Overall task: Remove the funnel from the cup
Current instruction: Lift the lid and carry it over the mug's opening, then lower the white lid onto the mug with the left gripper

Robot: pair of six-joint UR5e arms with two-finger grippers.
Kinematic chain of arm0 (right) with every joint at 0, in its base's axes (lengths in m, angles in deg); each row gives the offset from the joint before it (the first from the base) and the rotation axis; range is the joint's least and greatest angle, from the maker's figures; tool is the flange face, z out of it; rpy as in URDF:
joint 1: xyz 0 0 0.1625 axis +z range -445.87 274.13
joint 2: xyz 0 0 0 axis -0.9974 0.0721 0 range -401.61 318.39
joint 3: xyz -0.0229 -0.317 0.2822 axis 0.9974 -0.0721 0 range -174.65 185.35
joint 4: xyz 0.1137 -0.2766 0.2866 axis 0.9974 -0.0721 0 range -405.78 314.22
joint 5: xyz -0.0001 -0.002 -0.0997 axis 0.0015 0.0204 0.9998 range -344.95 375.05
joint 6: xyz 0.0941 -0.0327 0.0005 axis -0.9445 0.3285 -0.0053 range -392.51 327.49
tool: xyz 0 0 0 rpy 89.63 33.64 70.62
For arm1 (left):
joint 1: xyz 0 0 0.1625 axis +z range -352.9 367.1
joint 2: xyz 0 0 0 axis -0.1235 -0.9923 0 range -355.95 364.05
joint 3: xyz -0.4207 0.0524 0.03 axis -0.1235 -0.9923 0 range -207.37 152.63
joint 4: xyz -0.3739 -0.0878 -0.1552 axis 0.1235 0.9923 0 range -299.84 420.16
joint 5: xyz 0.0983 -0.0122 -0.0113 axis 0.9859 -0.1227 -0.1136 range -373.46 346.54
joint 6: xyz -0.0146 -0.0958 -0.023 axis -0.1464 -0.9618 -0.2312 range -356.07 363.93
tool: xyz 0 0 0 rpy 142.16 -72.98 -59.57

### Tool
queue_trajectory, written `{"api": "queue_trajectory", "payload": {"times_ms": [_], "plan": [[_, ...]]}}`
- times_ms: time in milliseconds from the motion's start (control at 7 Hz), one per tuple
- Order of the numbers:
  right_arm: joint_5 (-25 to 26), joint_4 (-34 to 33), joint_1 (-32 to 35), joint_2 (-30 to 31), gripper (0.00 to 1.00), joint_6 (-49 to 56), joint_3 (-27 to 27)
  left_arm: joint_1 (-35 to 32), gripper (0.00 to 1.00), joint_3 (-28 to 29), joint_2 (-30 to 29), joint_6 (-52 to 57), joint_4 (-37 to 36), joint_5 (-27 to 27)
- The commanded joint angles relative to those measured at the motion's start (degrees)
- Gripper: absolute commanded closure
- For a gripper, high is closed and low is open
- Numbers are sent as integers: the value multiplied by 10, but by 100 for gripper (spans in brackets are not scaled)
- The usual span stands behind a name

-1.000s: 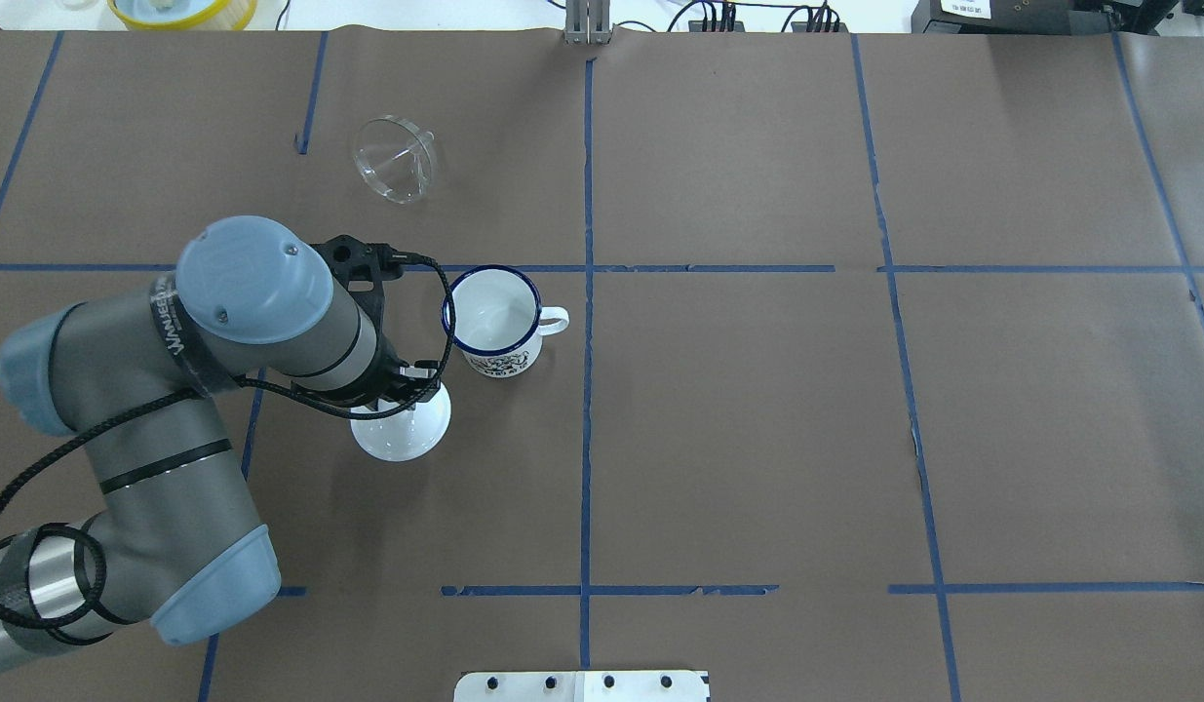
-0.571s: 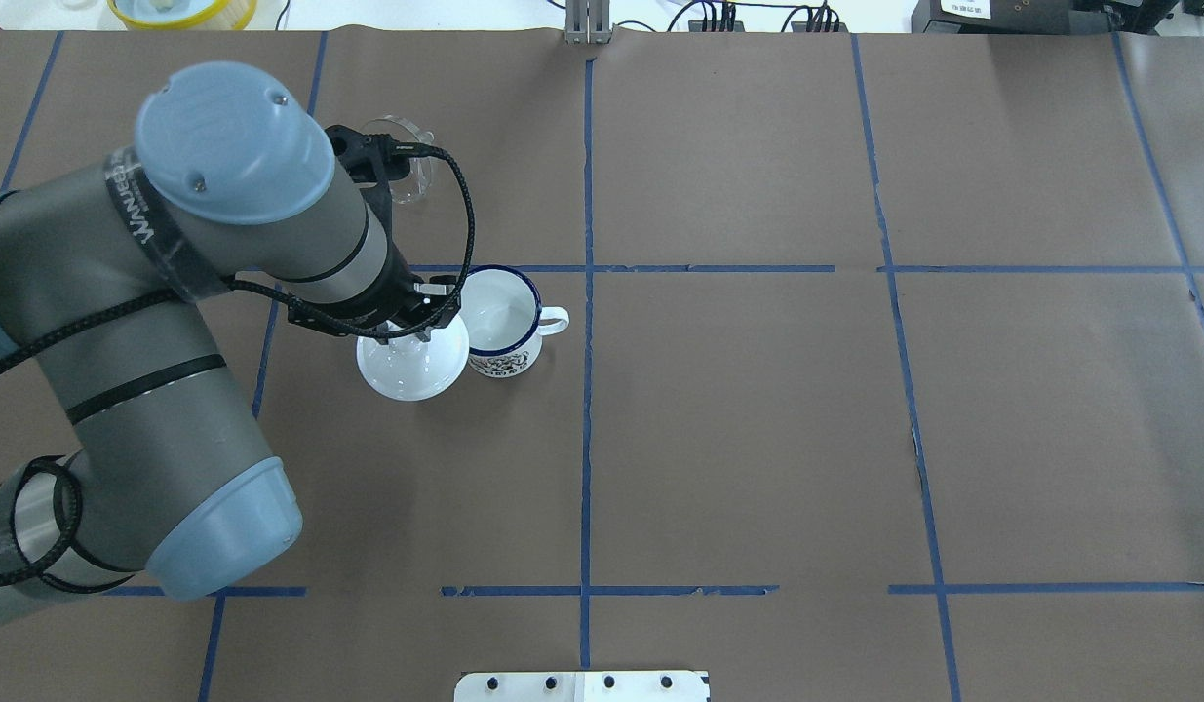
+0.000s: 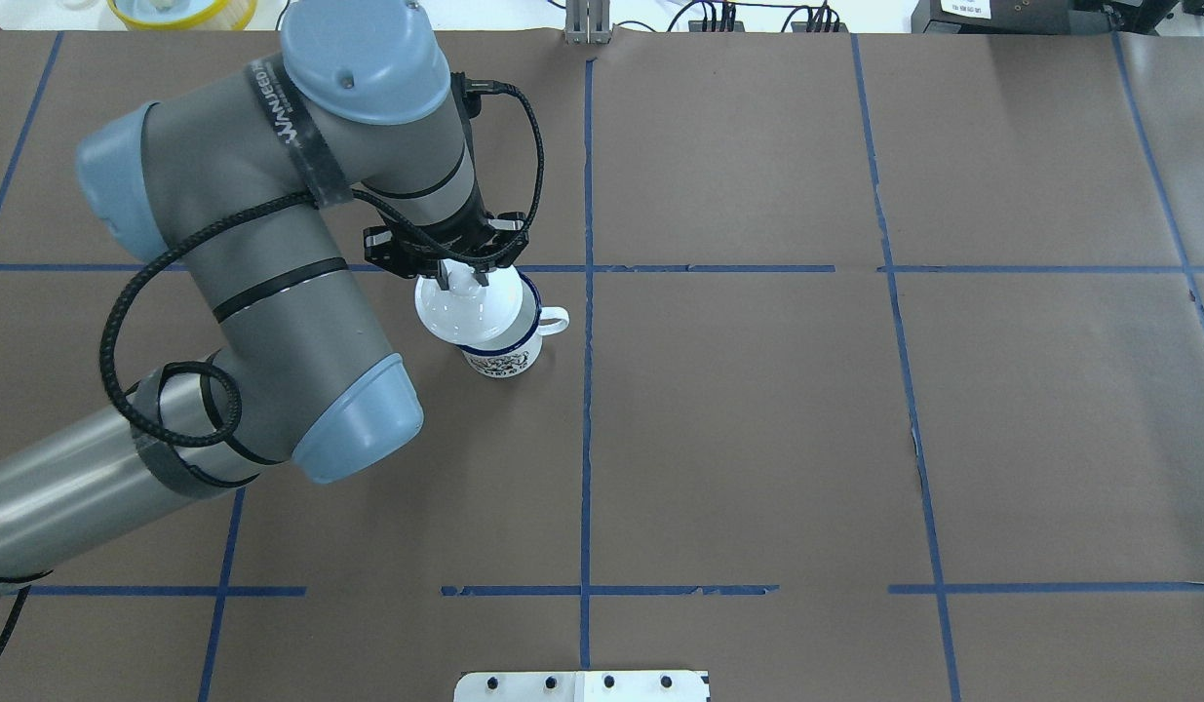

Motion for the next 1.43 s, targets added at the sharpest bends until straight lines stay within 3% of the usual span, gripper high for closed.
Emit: {"api": "queue_trajectory", "payload": {"times_ms": [0,1286], "plan": [[0,0,0,0,0,0,0,0,100,51,-6,1,45,-3],[0,0,0,0,0,0,0,6,100,84,-3,-1,73,-3]]}}
